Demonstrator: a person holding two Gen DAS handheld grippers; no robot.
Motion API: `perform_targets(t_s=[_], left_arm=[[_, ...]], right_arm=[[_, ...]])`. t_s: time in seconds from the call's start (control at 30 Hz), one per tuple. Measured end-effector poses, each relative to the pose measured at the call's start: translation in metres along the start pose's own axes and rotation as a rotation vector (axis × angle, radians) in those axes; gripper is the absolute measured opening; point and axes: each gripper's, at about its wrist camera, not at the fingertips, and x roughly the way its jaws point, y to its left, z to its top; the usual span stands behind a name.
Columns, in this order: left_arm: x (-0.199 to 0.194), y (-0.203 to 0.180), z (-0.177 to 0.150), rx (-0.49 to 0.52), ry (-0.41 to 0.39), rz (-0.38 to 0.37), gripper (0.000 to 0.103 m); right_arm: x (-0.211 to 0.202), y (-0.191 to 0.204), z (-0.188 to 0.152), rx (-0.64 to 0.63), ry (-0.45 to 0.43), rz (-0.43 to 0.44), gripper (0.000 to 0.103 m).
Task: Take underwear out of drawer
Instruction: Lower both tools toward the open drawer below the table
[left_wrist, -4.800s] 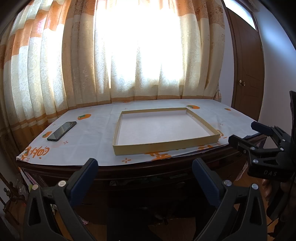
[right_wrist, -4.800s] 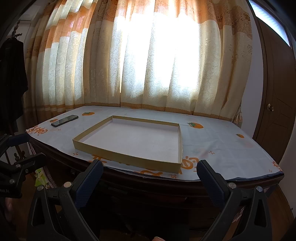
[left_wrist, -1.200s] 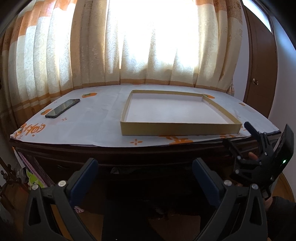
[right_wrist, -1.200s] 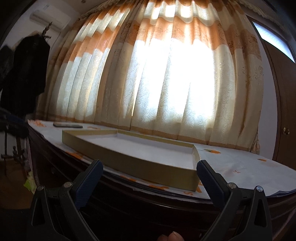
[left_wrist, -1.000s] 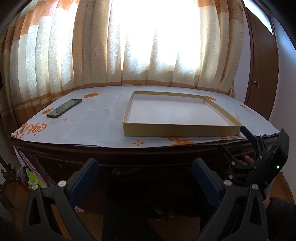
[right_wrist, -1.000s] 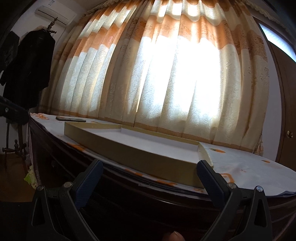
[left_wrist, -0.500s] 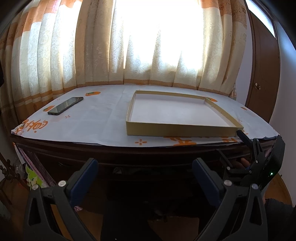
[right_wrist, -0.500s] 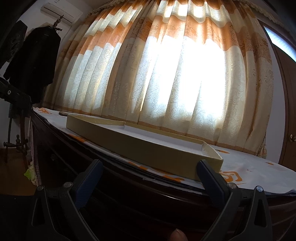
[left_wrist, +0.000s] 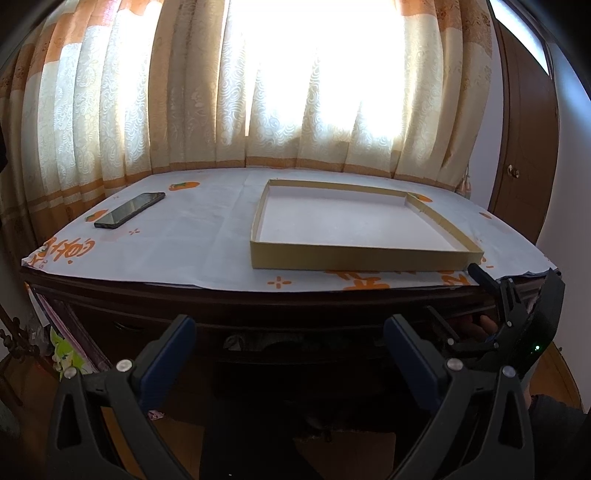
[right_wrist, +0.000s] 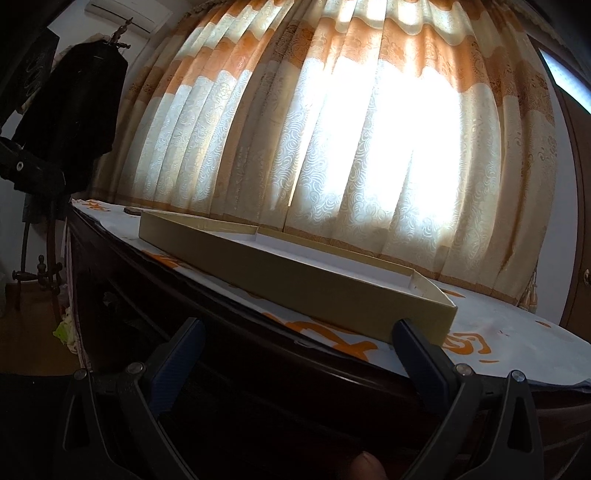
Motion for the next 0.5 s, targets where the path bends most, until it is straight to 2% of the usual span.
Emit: perform_targets(t_s=[0.5], left_arm=[[0.000,-0.002,-0.002,0.009,0.012,0.003,0.103]], right_arm=[[-0.012,0.001,0.002,0.009,0.048,-0.002,0.102]])
